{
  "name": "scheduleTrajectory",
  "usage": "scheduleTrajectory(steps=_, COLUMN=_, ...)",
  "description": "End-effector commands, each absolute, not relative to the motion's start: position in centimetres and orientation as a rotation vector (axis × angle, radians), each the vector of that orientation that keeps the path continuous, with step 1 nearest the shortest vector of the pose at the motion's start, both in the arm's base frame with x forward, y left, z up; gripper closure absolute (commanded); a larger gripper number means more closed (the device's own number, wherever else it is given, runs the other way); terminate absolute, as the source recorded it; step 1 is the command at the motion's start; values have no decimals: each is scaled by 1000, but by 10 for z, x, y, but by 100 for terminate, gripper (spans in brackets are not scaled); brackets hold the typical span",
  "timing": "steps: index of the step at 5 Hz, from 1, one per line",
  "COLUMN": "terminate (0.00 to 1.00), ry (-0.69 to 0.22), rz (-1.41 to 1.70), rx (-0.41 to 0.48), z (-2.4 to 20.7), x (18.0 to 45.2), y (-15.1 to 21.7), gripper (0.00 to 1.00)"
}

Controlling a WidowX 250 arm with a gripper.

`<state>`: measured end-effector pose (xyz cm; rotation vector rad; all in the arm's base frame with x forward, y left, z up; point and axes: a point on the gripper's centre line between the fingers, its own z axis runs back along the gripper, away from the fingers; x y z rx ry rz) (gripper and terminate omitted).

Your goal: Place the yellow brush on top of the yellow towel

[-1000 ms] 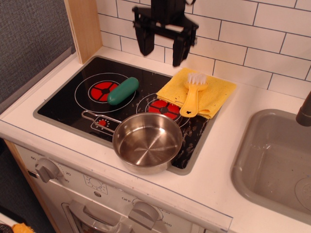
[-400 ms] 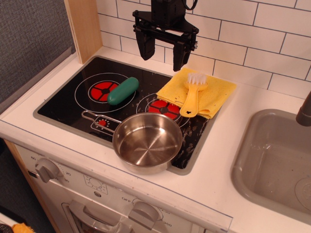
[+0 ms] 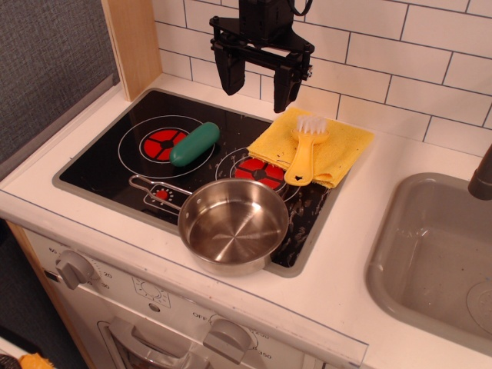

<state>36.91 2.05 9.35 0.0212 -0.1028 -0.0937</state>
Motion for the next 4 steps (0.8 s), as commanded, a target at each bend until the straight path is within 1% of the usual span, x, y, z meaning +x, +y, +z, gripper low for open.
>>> scheduleTrajectory(steps=1, terminate=0, ry=-174, rz=-91, rx=32, z=120, x=370, y=19, gripper=0)
scheduleTrajectory(steps=3, terminate=0, ry=-174, rz=-91, rx=32, z=120, x=370, y=19, gripper=0)
scheduleTrajectory(steps=4, terminate=100, ry=-174, rz=-91, rx=32, z=120, x=370, y=19, gripper=0)
